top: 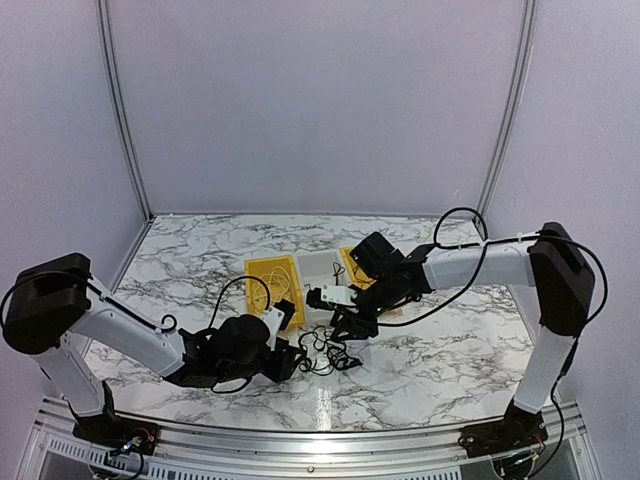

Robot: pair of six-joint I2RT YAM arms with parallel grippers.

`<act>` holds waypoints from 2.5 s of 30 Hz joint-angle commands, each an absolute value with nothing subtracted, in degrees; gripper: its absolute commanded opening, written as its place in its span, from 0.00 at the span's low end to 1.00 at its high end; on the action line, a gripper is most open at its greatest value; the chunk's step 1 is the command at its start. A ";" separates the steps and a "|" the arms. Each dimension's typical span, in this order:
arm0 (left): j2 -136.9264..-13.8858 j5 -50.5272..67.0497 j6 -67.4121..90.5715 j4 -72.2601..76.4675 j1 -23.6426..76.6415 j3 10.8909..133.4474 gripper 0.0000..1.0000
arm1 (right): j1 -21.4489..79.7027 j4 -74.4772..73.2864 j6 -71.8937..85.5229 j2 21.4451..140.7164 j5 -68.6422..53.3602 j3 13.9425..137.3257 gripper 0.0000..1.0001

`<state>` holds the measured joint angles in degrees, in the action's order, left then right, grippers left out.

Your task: Untangle the cables

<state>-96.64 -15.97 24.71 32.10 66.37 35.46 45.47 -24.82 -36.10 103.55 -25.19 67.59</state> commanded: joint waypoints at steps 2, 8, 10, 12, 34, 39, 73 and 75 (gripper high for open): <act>-97.26 -15.46 24.82 33.49 66.09 37.26 0.53 | 46.19 -24.86 -35.35 104.61 -22.46 69.27 0.42; -95.02 -17.46 24.17 33.49 66.09 36.42 0.53 | 46.14 -25.08 -32.15 105.77 -21.10 68.71 0.29; -93.99 -18.09 23.84 33.51 66.09 36.16 0.54 | 46.12 -24.50 -30.79 104.58 -21.84 68.75 0.17; -92.98 -18.60 23.06 33.49 66.09 36.08 0.54 | 46.13 -24.71 -29.53 103.28 -22.61 69.60 0.07; -104.68 -20.65 15.71 50.06 65.13 48.38 0.48 | 45.80 -40.28 -28.75 89.70 -47.05 89.93 0.00; -108.31 -16.32 22.45 54.77 65.13 45.16 0.37 | 39.35 -38.81 -24.59 89.17 -53.75 96.46 0.00; -87.23 -19.05 7.77 52.31 71.19 37.15 0.61 | 27.37 -25.43 -10.17 84.64 -65.26 100.04 0.00; -88.61 -18.26 3.93 49.23 71.19 41.73 0.61 | 28.26 -25.92 -10.59 84.72 -65.21 100.10 0.00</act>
<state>-87.85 -17.15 15.29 53.93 71.18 34.83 26.28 -28.10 -11.11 86.13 -64.10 99.26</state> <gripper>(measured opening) 0.606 0.022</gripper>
